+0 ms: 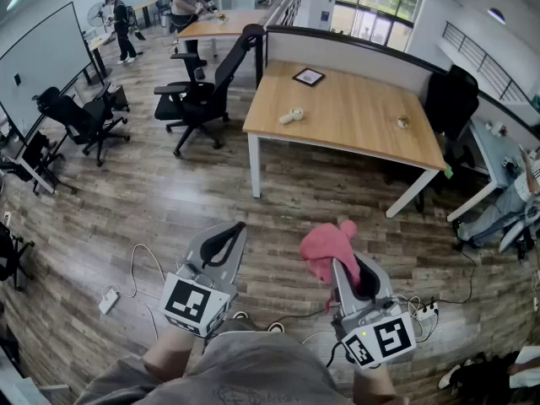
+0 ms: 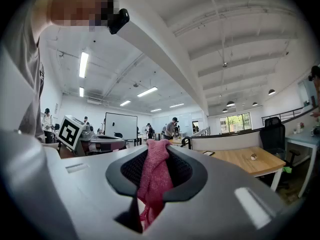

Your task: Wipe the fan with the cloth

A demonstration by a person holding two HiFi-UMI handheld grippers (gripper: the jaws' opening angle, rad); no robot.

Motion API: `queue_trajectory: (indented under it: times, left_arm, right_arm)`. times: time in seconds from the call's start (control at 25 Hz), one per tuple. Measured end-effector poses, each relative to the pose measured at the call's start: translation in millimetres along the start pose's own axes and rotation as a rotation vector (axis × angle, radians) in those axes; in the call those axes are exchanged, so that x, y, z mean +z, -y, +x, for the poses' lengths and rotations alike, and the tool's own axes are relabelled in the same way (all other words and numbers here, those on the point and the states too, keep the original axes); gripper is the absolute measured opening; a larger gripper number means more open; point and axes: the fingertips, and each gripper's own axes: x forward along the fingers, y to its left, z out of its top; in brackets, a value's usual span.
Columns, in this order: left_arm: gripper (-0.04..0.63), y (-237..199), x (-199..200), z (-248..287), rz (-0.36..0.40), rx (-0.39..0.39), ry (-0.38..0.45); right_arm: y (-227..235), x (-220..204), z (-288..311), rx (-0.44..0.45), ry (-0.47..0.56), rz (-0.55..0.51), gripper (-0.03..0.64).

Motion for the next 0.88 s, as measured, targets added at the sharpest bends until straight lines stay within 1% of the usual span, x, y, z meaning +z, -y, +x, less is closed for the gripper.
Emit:
queue_trajectory:
  times: [0.24, 0.52, 0.68, 0.76, 0.84, 0.88]
  left_arm:
    - [0.002, 20, -5, 4, -0.026, -0.029, -0.009]
    - [0.002, 27, -12, 9, -0.018, -0.023, -0.043]
    - [0.002, 33, -19, 11, -0.03, -0.021, -0.051]
    - [0.002, 35, -21, 11, -0.043, -0.012, -0.047]
    - [0.003, 33, -22, 14, -0.041, 0.023, -0.042]
    - [0.092, 32, -22, 17, -0.028, 0.039, -0.047]
  right_arm:
    - [9, -6, -6, -0.009, -0.007, 0.007, 0.075]
    - [22, -16, -14, -0.013, -0.045, 0.008, 0.075]
    - [27, -22, -20, -0.012, -0.041, 0.027, 0.075]
    - [26, -25, -22, -0.006, -0.043, 0.031, 0.075]
    - [25, -28, -22, -0.002, -0.049, 0.032, 0.075]
    - [26, -30, -22, 0.0, -0.052, 0.032, 0.075]
